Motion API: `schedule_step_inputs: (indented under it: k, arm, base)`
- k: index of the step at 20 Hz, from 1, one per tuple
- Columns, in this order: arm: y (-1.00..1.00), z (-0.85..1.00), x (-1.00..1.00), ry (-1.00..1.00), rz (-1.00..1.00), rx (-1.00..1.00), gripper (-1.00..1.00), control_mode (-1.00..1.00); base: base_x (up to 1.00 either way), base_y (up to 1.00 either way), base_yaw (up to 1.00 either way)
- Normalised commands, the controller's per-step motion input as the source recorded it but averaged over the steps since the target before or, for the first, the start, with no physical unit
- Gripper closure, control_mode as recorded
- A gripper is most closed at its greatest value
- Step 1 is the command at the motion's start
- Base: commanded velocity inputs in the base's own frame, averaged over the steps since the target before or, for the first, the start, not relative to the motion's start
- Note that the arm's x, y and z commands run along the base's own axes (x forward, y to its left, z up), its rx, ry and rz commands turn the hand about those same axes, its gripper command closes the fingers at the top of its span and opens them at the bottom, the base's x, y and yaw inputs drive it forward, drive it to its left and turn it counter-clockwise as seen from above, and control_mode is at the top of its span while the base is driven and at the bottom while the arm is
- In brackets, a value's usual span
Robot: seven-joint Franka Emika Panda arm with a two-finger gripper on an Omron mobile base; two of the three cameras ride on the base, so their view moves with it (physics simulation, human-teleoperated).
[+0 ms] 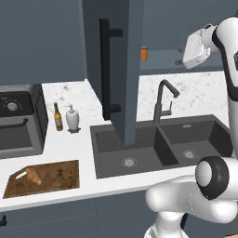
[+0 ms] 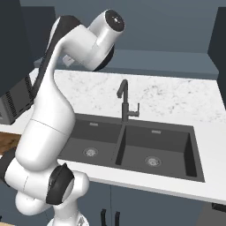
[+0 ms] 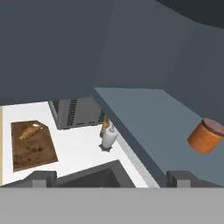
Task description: From the different types of pastries on the counter, select a croissant and place it on the cutting board. Then retrieve a jar of jam from the cabinet and place it alongside the croissant on the cutting board.
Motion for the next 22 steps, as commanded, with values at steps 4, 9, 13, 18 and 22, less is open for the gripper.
schedule_step_inputs:
  k: [4,9,13,18,22]
  arm:
    - [0.0,-0.07,0.08,0.01,0.02,0.14,-1.0,-1.0]
    - [0.02,0.0,0.27,0.0,0.0,0.18,-1.0,-1.0]
    - [0.06,0.0,0.34,0.03,0.0,0.1,-1.0,-1.0]
    - [0.0,0.0,0.43,0.0,0.04,0.05,-1.0,-1.0]
    - [0.0,0.0,0.44,0.0,0.06,0.06,-1.0,-1.0]
  base:
    - [0.0,0.0,0.0]
    - [0.0,0.0,0.0]
    - [0.0,0.0,0.0]
    - [0.0,0.0,0.0]
    - [0.0,0.0,0.0]
